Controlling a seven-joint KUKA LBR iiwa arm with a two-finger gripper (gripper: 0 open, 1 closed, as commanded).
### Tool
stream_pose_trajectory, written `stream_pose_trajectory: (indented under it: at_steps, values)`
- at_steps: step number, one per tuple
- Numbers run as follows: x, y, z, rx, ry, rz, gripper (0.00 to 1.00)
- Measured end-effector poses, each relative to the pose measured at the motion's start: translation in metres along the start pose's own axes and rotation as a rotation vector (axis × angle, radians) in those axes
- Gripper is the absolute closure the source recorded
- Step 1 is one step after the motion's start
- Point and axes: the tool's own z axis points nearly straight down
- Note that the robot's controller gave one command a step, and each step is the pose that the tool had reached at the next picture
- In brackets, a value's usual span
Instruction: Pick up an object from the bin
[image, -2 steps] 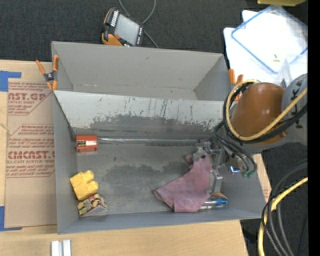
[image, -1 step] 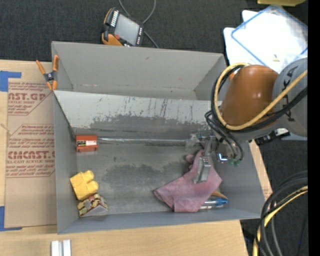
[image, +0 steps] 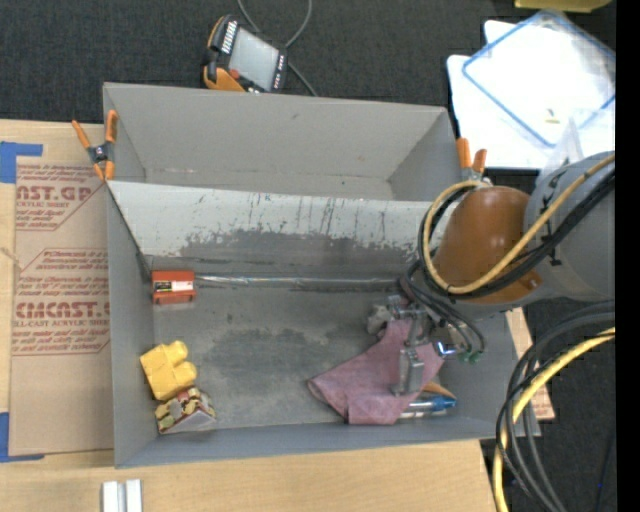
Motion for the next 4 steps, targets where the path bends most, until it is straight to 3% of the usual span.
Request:
stream_pose_trajectory:
  at_steps: [1,2,3,4]
  values:
    - [-0.022,0.045,-0.049,-0.003,-0.014,0.201,1.0]
    - [-0.022,0.045,-0.049,-0.003,-0.014,0.201,0.0]
    - [-0.022,0.045,-0.049,-0.003,-0.014,0.201,0.0]
    - [-0.014,0.029,-0.05,-0.002,-0.014,0.152,0.0]
